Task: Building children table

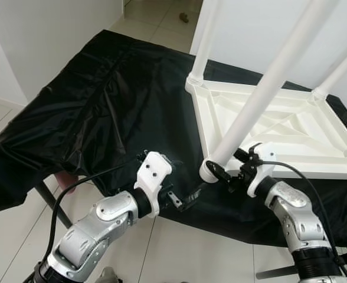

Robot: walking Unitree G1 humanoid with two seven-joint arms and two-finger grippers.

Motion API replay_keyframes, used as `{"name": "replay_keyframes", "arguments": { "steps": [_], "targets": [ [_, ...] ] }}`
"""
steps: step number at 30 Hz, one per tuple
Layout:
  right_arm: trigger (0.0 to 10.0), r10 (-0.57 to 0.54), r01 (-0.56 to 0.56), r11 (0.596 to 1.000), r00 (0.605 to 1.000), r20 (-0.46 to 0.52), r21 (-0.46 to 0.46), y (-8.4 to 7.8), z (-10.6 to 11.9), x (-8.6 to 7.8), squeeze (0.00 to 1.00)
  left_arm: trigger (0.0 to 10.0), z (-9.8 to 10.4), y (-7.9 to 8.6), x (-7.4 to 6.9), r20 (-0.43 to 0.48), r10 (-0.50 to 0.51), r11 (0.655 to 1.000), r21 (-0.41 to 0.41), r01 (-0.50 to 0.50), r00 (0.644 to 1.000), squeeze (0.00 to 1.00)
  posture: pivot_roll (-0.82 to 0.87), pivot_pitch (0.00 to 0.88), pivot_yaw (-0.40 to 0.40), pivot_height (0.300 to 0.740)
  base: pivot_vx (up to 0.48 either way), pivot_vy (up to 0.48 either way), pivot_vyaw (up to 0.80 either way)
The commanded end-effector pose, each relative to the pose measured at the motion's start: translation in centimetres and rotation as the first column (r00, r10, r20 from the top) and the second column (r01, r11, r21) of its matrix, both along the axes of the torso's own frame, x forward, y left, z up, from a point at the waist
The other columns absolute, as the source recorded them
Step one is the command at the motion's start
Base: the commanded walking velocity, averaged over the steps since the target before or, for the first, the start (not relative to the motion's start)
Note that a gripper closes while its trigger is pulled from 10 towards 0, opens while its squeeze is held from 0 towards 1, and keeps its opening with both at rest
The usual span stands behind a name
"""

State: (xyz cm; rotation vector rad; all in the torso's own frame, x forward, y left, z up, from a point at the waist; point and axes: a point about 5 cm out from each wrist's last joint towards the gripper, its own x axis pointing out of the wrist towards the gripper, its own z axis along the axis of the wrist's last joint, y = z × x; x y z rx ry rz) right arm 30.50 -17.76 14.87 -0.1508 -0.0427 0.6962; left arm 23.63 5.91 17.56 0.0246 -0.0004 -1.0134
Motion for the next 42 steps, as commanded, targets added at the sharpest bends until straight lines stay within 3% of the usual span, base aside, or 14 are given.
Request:
{"name": "replay_keyframes", "arguments": {
  "steps": [1, 3, 9, 13, 14, 16, 17, 18, 19, 34, 42],
  "targets": [
    [10.0, 0.028, -0.028, 0.999, 1.0, -0.013, -0.016, 0.1, -0.5, 0.6, 0.0, 10.0, -0.1, -0.4, -0.6, -0.01, -0.098, 0.995, 0.009, 0.098, 0.995, 0.0, 0.13, 0.128, -0.146, 0.74, 0.0, 0.0, 0.0],
    [10.0, 0.039, -0.04, 0.999, 0.999, -0.013, -0.018, 0.4, -0.5, 0.8, 0.0, 10.0, -0.1, -0.4, -0.6, -0.01, -0.098, 0.995, 0.008, 0.098, 0.995, 0.0, 0.13, 0.128, -0.146, 0.74, 0.0, 0.0, 0.0],
    [10.0, 0.096, -0.096, 0.995, 0.995, -0.006, 0.005, 3.4, -1.1, 2.4, 0.0, 10.0, 0.0, -0.4, -0.5, -0.005, -0.097, 0.995, 0.009, 0.097, 0.995, 0.0, 0.14, 0.125, -0.145, 0.74, 0.0, 0.0, 0.0],
    [10.0, 0.117, -0.117, 0.993, 0.993, -0.022, 0.023, 4.2, -1.5, 2.7, 0.0, 10.0, 0.1, -0.3, -0.5, -0.005, -0.091, 0.996, 0.008, 0.091, 0.996, 0.0, 0.15, 0.125, -0.149, 0.74, 0.0, 0.0, 0.0],
    [7.9, 0.124, -0.123, 0.992, 0.992, -0.024, 0.025, 4.3, -1.7, 2.7, 0.0, 10.0, 0.1, -0.4, -0.5, -0.005, -0.09, 0.996, 0.007, 0.09, 0.996, 0.0, 0.15, 0.127, -0.151, 0.74, 0.0, 0.0, 0.0],
    [7.9, 0.124, -0.123, 0.992, 0.992, -0.024, 0.025, 4.3, -1.7, 2.7, 0.0, 10.0, 0.1, -0.4, -0.5, -0.005, -0.09, 0.996, 0.007, 0.09, 0.996, 0.0, 0.15, 0.127, -0.151, 0.74, 0.0, 0.0, 0.0],
    [5.3, 0.128, -0.128, 0.991, 0.991, -0.025, 0.026, 4.4, -1.8, 2.7, 0.0, 10.0, 0.1, -0.4, -0.5, -0.006, -0.088, 0.996, 0.007, 0.088, 0.996, 0.0, 0.15, 0.127, -0.151, 0.74, 0.0, 0.0, 0.0],
    [5.3, 0.128, -0.128, 0.991, 0.991, -0.025, 0.026, 4.4, -1.8, 2.7, 0.0, 10.0, 0.1, -0.4, -0.5, -0.006, -0.088, 0.996, 0.007, 0.088, 0.996, 0.0, 0.15, 0.127, -0.151, 0.74, 0.0, 0.0, 0.0],
    [0.0, 0.129, -0.129, 0.991, 0.991, -0.024, 0.034, 4.3, -1.9, 2.6, 0.0, 10.0, 0.1, -0.4, -0.6, -0.007, -0.086, 0.996, 0.006, 0.086, 0.996, 0.0, 0.15, 0.13, -0.155, 0.74, 0.0, 0.0, 0.0],
    [0.0, 0.105, -0.108, 0.992, 0.993, 0.046, 0.061, 3.3, -1.4, 2.6, 0.0, 10.0, 0.0, -0.5, -0.6, -0.012, -0.093, 0.996, 0.002, 0.093, 0.996, 0.0, 0.13, 0.134, -0.152, 0.74, 0.0, 0.0, 0.0],
    [0.0, -0.016, 0.013, 0.997, 0.999, 0.033, 0.073, 3.8, -1.4, 2.2, 0.0, 10.0, 0.0, -0.6, -0.6, -0.013, -0.094, 0.996, -0.004, 0.094, 0.995, 0.0, 0.12, 0.134, -0.158, 0.74, 0.0, 0.0, 0.0]
  ]
}}
